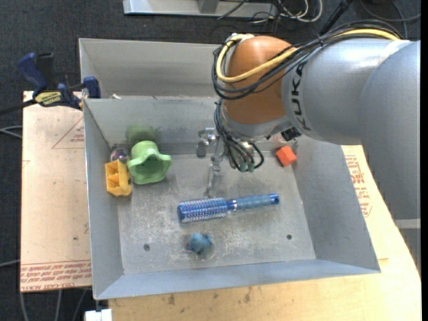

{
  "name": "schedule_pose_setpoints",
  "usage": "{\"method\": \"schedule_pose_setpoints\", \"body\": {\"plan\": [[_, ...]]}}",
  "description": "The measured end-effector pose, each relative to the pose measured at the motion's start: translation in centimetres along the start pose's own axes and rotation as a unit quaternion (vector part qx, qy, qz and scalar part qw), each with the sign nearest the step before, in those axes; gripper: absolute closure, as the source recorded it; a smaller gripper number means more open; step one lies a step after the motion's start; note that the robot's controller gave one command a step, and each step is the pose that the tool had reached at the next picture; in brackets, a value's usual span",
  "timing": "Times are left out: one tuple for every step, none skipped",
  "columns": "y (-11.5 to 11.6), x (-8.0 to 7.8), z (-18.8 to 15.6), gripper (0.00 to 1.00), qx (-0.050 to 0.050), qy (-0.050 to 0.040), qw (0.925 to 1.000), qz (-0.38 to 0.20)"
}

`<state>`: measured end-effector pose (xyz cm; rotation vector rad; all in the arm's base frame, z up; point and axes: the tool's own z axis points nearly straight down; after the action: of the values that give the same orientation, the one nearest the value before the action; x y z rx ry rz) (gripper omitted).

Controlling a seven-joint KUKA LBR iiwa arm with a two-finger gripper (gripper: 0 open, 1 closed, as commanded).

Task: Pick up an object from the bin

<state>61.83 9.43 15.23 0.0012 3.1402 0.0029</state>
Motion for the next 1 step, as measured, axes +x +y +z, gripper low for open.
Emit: {"method": "schedule_pose_setpoints", "body": {"plan": [[-4.58, 7.71, 8.72, 0.0, 0.002, 0.0066, 0.9999, -0.012]]}}
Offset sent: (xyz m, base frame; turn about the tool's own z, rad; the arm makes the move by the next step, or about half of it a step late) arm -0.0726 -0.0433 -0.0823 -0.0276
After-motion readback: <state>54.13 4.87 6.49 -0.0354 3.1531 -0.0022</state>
